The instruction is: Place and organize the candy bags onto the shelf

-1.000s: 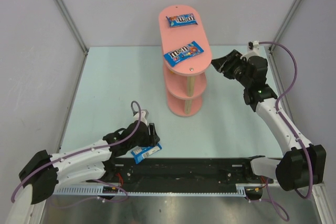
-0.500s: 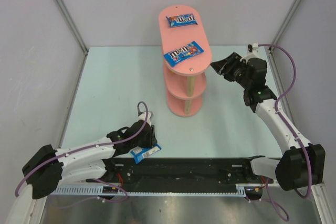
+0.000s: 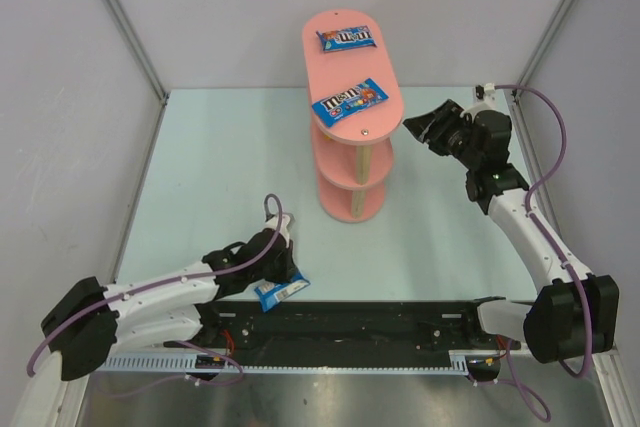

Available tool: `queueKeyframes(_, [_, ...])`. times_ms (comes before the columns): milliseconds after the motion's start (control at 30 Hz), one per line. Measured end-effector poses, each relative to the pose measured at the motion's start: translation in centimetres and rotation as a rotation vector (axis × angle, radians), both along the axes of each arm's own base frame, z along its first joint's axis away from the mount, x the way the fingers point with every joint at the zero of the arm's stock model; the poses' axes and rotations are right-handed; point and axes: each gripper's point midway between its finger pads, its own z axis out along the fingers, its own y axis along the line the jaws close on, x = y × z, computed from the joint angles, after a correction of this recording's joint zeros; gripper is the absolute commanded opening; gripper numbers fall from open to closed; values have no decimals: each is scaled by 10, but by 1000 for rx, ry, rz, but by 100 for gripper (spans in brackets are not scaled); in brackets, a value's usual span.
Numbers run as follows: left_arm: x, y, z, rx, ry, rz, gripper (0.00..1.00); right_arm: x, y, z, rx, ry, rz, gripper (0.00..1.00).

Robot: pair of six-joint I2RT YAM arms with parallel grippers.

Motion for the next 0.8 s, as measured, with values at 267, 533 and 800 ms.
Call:
queueKeyframes(267, [7, -27, 78, -295, -175, -44, 0, 1, -7, 1, 10, 3, -2, 57])
queueKeyframes(533, [-6, -32, 224, -843, -576, -127, 0, -14, -11, 6, 45, -18, 41, 69])
queueKeyframes(800, [-3, -34, 254, -953, -682, -132, 0, -47, 2, 8, 108, -20, 131, 71])
